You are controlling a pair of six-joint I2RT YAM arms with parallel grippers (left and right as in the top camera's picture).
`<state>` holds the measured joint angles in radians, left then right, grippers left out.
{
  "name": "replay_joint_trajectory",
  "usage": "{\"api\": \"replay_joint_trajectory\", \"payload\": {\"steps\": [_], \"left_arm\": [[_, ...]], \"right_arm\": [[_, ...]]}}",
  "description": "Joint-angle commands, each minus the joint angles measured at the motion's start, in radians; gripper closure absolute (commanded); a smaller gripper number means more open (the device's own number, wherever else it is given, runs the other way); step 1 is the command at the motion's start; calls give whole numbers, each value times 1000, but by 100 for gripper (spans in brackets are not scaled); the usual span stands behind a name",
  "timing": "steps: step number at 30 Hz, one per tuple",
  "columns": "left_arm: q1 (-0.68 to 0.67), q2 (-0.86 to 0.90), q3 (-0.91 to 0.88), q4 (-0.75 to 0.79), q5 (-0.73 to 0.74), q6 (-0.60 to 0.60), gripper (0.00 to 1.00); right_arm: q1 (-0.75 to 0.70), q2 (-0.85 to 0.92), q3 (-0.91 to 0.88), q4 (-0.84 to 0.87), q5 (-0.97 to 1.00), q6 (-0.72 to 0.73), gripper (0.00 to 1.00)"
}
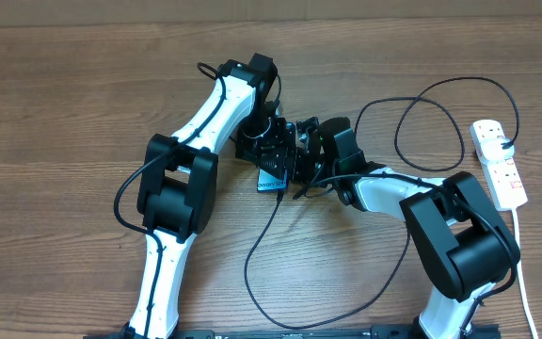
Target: Plug charger to phone and switch on socket
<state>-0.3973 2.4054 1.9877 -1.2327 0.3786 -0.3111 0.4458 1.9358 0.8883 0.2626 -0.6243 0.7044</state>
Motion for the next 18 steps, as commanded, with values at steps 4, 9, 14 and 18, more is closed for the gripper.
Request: {"api": "replay_joint_trajectory", "payload": {"steps": [4, 9, 14, 18], "left_arm": [[-29, 44, -33, -15, 67, 65, 5], [-29, 44, -33, -15, 67, 65, 0], [-27, 44, -33, -6, 68, 65, 0], [-27, 44, -33, 5, 68, 65, 0]], "right_arm": [[-26, 55, -1, -25, 153, 59, 36], [-24, 55, -1, -26, 164, 58, 37], [-8, 55, -1, -29, 209, 59, 37], [20, 55, -1, -22, 269, 60, 36]]}}
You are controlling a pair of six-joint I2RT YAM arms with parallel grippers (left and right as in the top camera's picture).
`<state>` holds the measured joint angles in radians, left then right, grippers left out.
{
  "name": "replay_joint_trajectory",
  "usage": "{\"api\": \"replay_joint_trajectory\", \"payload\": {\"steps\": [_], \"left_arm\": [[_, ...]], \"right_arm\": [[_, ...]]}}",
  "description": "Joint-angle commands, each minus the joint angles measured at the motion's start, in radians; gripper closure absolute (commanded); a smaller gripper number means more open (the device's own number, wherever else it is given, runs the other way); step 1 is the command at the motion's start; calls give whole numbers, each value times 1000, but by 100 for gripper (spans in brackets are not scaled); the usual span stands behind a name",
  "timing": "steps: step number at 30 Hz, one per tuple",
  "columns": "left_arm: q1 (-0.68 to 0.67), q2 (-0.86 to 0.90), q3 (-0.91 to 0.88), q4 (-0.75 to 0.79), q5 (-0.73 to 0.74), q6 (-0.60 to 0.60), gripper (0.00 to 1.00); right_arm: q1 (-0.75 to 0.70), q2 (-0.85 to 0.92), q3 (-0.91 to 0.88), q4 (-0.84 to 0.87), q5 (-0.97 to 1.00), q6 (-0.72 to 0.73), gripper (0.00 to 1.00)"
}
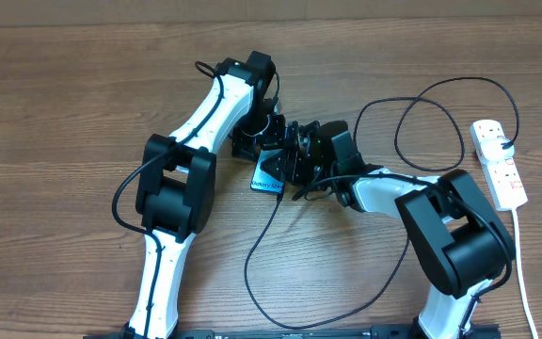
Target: Plug charger to phone and switch on socket
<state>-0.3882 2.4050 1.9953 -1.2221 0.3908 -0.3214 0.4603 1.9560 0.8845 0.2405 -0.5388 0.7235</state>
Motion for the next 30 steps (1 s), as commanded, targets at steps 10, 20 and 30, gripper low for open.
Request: {"api": "replay_joint_trajectory", "payload": {"steps": [10, 20, 30], "left_arm": [[-38, 45, -40, -4, 63, 91, 0], [-38, 45, -40, -5, 78, 98, 0], [-36, 45, -40, -11, 78, 98, 0]], "right_arm": [[28, 34, 3, 20, 274, 69, 63], [29, 35, 3, 19, 264, 69, 79], [23, 32, 3, -3, 211, 69, 96]]}}
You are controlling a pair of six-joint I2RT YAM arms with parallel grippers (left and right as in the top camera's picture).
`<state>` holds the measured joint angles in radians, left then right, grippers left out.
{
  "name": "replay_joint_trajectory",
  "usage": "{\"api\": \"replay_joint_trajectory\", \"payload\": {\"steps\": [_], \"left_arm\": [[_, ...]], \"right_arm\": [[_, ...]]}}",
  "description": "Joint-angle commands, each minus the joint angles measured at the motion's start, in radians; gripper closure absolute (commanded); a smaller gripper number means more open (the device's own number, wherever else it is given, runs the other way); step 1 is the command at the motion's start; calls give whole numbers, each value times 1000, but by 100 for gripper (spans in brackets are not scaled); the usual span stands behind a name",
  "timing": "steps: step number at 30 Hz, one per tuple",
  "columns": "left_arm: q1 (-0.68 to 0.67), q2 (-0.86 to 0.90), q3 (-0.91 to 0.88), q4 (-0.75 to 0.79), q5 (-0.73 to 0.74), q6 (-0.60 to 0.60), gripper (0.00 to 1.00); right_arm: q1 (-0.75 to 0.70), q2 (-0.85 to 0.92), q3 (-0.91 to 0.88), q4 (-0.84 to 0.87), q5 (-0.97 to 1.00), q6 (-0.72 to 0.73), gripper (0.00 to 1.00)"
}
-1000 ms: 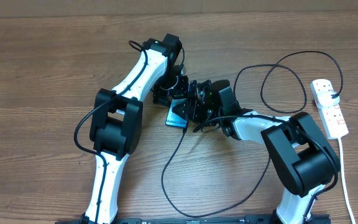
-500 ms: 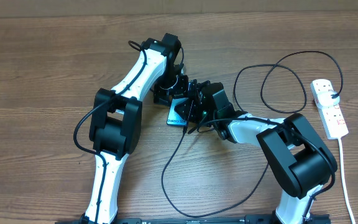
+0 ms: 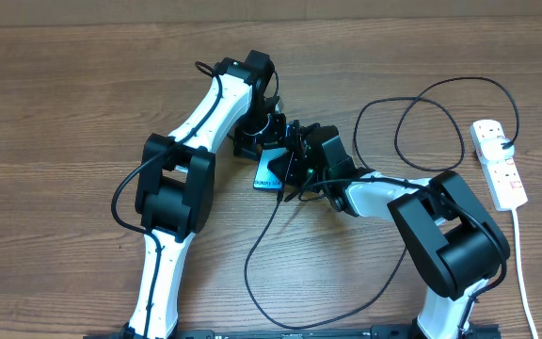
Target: Plug charger to phone and switch on socket
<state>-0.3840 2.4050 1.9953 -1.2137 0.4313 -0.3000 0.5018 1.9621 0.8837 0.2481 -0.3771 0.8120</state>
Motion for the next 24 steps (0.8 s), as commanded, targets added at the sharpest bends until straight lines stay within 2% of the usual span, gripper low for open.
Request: {"api": "replay_joint_trajectory", "payload": {"steps": [1, 5, 9, 13, 20, 24], "left_arm": [[-40, 44, -40, -20, 39, 76, 0], [-26, 32, -40, -17, 74, 82, 2], [2, 4, -38, -16, 185, 160, 6], [40, -31, -35, -12, 406, 264, 10], [119, -72, -35, -10, 792, 392, 14], [144, -72, -35, -10, 942, 428, 25]], "right_arm": [[-24, 25, 4, -10, 31, -20, 96], [-65, 10, 4, -10, -76, -23, 96], [-115, -16, 4, 13, -223, -40, 96], [-145, -23, 4, 109, -409, -47, 96], [-155, -23, 4, 207, -532, 27, 96], [-156, -23, 4, 291, -534, 150, 96]]}}
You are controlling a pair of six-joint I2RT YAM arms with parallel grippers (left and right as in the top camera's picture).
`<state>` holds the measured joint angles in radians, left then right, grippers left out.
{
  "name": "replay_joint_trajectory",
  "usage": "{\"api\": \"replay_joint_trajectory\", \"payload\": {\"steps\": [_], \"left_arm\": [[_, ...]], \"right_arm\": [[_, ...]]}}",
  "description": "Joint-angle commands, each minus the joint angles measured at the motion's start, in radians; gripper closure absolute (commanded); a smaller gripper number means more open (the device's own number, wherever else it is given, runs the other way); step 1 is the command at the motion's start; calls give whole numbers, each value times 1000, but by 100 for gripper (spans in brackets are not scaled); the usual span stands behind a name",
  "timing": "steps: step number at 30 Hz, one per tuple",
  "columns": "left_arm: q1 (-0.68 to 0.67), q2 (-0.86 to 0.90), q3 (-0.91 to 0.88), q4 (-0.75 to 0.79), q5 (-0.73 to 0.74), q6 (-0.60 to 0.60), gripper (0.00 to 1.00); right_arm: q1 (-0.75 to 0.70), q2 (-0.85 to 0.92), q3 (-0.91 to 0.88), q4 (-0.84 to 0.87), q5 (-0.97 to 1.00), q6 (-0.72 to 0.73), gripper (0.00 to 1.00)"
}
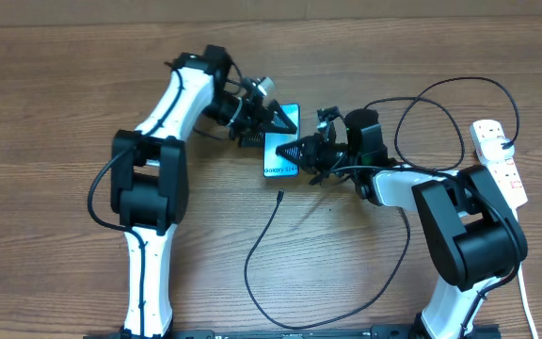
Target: Plug charger to phone and switch on socket
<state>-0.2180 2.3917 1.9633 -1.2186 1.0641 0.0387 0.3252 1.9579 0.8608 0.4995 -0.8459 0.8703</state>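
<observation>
The phone (280,160), its blue screen up, lies slightly tilted at the table's middle. My left gripper (280,117) reaches in from the left and covers the phone's far end, apparently shut on it. From the right, my right gripper (295,150) overlaps the phone's right edge; its fingers are seen edge-on, so their gap is hidden. The charger cable's plug end (279,196) lies free on the wood just below the phone, touching neither gripper. The black cable (252,273) loops round to the white socket strip (500,168).
The cable makes a wide loop across the front of the table and a second loop (431,122) at the back right by the socket strip. The strip's white lead (525,282) runs off the front right.
The left arm has swung to the left, and its gripper now points right. The phone sits farther back and to the right. The right gripper has shifted right, and the plug lies apart from it.
In all three earlier moments both grippers were crowded over the phone with the cable end at its near edge, shifting only slightly. Now the arms are spread apart, the phone has moved back and right, and the plug lies loose on the table below it.
</observation>
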Motion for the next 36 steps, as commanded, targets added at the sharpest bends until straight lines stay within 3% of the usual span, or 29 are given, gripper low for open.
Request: {"api": "replay_joint_trajectory", "payload": {"steps": [1, 8, 12, 17, 27, 36], "left_arm": [[-19, -58, -3, -4, 343, 100, 28], [-17, -58, -3, 40, 518, 122, 47], [-18, -58, -3, 50, 517, 115, 53], [-18, -58, -3, 72, 517, 114, 71], [-16, -58, -3, 90, 517, 109, 73], [-15, -58, -3, 173, 517, 22, 92]], "right_arm": [[21, -19, 27, 68, -65, 124, 96], [27, -19, 27, 222, -126, 263, 96], [29, -19, 27, 210, -151, 264, 96], [29, -19, 27, 176, -147, 309, 96], [51, -19, 27, 168, -152, 308, 96], [59, -19, 27, 169, -174, 300, 96]]}}
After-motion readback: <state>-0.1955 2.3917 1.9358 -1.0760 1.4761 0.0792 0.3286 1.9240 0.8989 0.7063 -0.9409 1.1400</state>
